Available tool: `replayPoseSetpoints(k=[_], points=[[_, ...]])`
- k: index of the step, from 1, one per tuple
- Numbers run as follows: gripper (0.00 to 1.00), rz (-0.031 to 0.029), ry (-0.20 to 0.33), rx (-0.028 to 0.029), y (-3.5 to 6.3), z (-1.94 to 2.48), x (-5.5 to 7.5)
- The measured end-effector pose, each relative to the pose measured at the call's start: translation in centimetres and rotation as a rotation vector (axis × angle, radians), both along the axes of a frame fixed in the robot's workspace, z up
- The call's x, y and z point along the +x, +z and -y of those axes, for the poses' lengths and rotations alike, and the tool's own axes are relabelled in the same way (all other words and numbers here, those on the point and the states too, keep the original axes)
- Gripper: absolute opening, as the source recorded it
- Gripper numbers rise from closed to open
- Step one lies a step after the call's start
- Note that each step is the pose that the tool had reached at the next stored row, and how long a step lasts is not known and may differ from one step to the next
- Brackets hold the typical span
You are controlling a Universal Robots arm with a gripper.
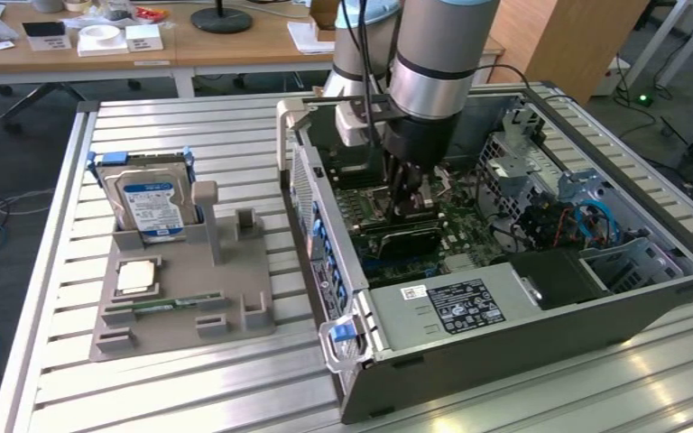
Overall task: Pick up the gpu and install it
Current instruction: 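Press down on the gpu until it lock into place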
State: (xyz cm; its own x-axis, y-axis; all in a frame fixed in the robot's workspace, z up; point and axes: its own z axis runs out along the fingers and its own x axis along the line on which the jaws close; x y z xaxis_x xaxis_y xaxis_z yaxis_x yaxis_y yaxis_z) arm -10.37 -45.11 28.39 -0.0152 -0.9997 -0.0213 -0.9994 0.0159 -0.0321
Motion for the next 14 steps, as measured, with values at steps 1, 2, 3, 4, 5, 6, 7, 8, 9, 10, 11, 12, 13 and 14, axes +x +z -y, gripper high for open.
replayPoseSetpoints(k=[1, 2, 3, 4, 5, 6, 7, 8, 9, 10, 11, 12, 13, 14], points=[[0.11, -0.0002, 0.0, 0.0, 0.05, 0.0, 0.02], [0.11, -0.0003, 0.0, 0.0, 0.09, 0.0, 0.05], [0.11, -0.0003, 0.0, 0.0002, 0.12, 0.0, 0.05], [0.11, -0.0003, 0.0, 0.0002, 0.12, 0.0, 0.05], [0.11, -0.0004, 0.0, 0.0001, 0.13, 0.0, 0.05], [0.11, -0.0004, 0.0, -0.0001, 0.14, 0.0, 0.05], [0.11, -0.0005, 0.0, -0.0001, 0.14, 0.0, 0.05], [0.11, -0.0004, 0.0, -0.0001, 0.14, 0.0, 0.06], [0.11, -0.0006, 0.0, -0.0002, 0.15, 0.01, 0.1], [0.11, -0.0007, 0.0, -0.0003, 0.16, 0.01, 0.2], [0.11, -0.0006, 0.0, -0.0002, 0.15, 0.0, 0.28], [0.11, -0.0005, 0.0, -0.0001, 0.15, 0.01, 0.34], [0.11, -0.0005, 0.0, -0.0001, 0.15, 0.01, 0.35], [0.11, -0.0005, 0.0, -0.0001, 0.15, 0.0, 0.35]])
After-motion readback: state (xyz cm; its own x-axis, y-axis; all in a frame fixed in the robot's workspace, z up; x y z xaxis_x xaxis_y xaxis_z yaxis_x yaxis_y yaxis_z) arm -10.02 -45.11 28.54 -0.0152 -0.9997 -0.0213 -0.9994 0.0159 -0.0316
